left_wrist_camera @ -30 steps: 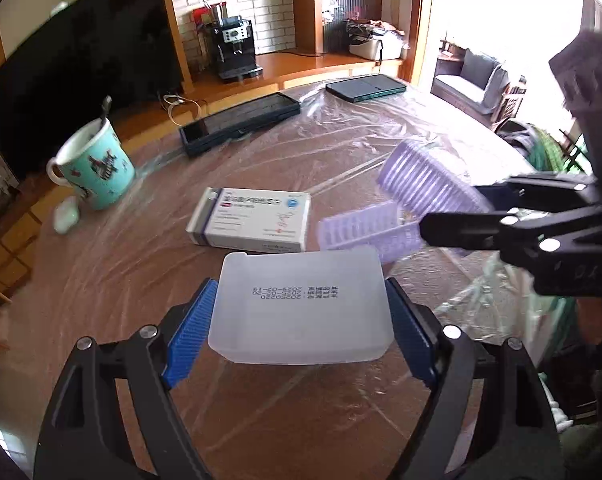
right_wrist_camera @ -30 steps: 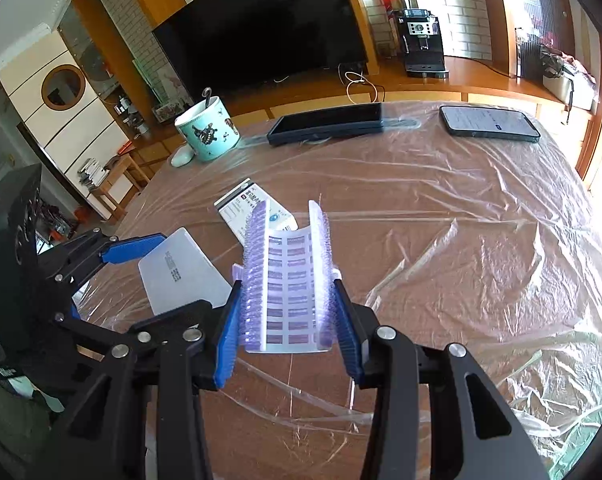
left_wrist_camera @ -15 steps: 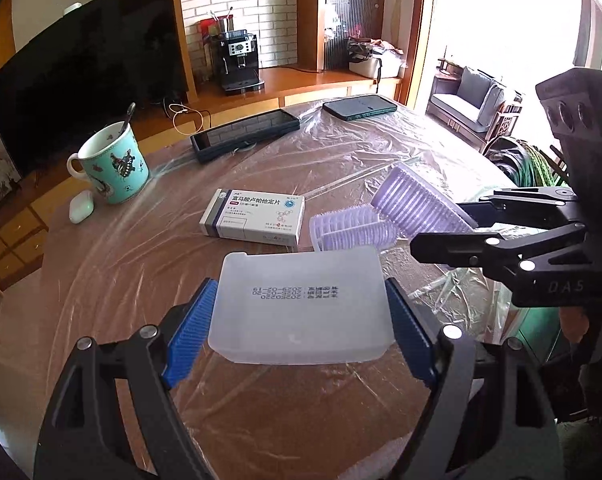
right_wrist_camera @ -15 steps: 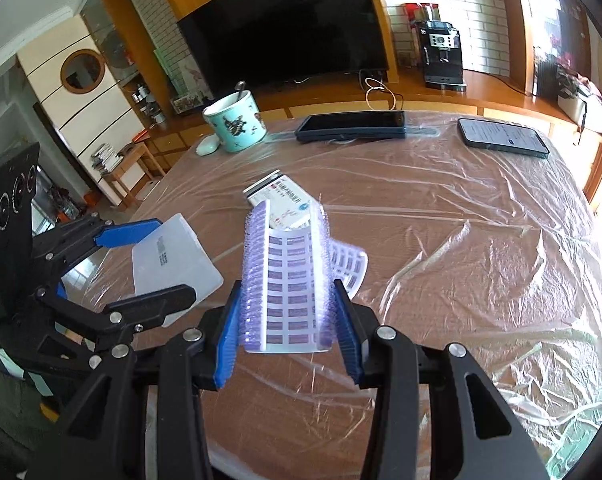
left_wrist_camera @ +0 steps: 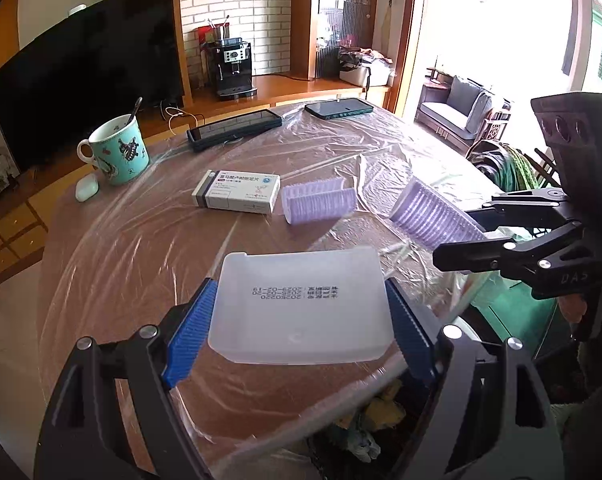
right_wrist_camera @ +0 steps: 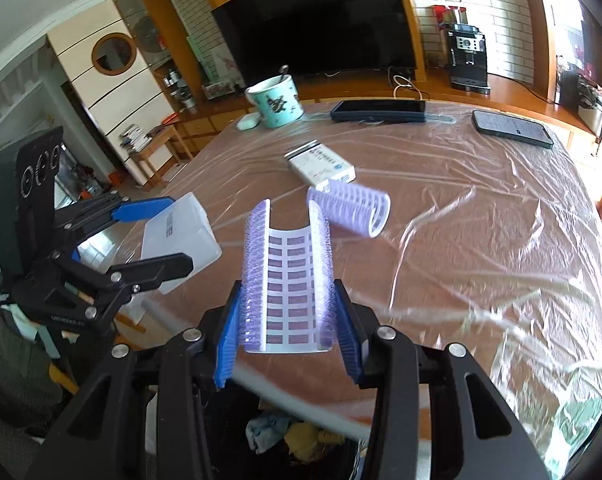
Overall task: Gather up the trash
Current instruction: 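Carry the white box and purple roller over the black bin with both tools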
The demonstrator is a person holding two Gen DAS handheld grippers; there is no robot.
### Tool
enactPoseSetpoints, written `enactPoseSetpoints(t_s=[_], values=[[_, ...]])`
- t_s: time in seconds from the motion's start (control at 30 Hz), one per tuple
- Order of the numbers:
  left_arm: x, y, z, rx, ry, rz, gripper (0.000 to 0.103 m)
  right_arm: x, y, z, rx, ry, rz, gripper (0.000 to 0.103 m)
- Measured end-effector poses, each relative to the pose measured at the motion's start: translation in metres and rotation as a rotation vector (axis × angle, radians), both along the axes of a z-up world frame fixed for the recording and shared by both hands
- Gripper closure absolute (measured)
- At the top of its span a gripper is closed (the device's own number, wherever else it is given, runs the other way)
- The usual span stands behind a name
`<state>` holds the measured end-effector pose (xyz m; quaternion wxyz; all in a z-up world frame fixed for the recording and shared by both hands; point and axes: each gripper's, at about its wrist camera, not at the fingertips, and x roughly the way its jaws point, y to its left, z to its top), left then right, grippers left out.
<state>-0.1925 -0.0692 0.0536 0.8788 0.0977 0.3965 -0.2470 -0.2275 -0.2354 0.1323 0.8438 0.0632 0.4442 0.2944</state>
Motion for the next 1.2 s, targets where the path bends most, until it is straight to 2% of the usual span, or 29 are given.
enactPoseSetpoints(t_s=[0.4,0.8,1.0,1.2], values=[[-0.052,-0.008,-0.011,0.009,0.013,-0.035,0.020,-0.057,-0.004,-0.011,-0.028,0.021,0.079,0.061],[-0.089,-0.014,-0.039,0.075,0.058,-0.050,0.020,-0.085,0.001,-0.036,-0.081,0.075,0.121,0.061],[-0.102,-0.020,-0.050,0.128,0.051,-0.056,0.020,-0.094,0.009,-0.049,-0.125,0.093,0.148,0.061],[-0.112,-0.024,-0.058,0.150,0.052,-0.069,0.020,-0.098,0.015,-0.057,-0.145,0.103,0.165,0.061]])
